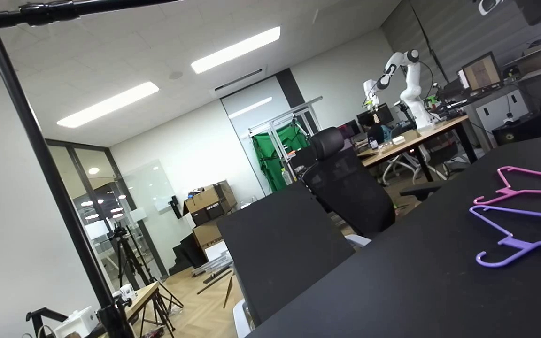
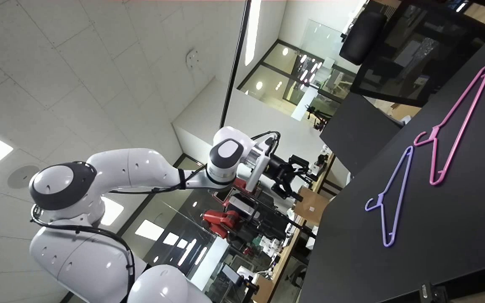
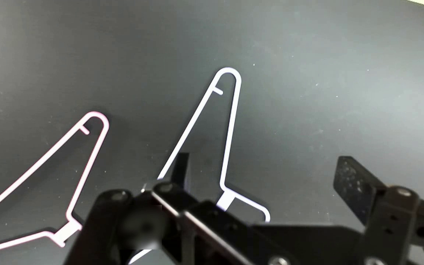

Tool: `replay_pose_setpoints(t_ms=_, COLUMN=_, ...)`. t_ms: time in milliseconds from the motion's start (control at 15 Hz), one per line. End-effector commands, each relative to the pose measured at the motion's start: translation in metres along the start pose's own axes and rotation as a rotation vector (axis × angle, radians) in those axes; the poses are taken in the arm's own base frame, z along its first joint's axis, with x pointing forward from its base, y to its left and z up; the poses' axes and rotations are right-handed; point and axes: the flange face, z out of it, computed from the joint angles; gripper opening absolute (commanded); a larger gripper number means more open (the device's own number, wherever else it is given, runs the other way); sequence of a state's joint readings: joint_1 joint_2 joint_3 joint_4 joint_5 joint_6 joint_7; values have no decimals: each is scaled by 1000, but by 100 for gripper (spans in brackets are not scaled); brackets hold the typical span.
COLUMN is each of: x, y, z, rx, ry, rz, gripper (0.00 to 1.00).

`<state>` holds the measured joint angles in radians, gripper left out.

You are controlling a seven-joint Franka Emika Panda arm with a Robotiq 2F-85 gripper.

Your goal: Hang the coat hangers on the rod

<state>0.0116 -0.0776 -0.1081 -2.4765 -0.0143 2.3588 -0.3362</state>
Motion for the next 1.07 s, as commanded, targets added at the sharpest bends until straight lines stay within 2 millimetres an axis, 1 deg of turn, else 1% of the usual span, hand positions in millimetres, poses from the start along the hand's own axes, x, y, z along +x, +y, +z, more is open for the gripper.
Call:
replay_pose_setpoints(t_ms=0, x=3, y=1, z=4, rx=1, ry=-10, rz=1, gripper=100)
replay_pose_setpoints(t_ms=200, x=6, y=2, z=3, rx=0, ry=-7, rz=0, gripper=100)
replay_pose_setpoints(t_ms=1000, x=6, y=2, z=1, rx=-1, ry=-5, rz=1, gripper=100)
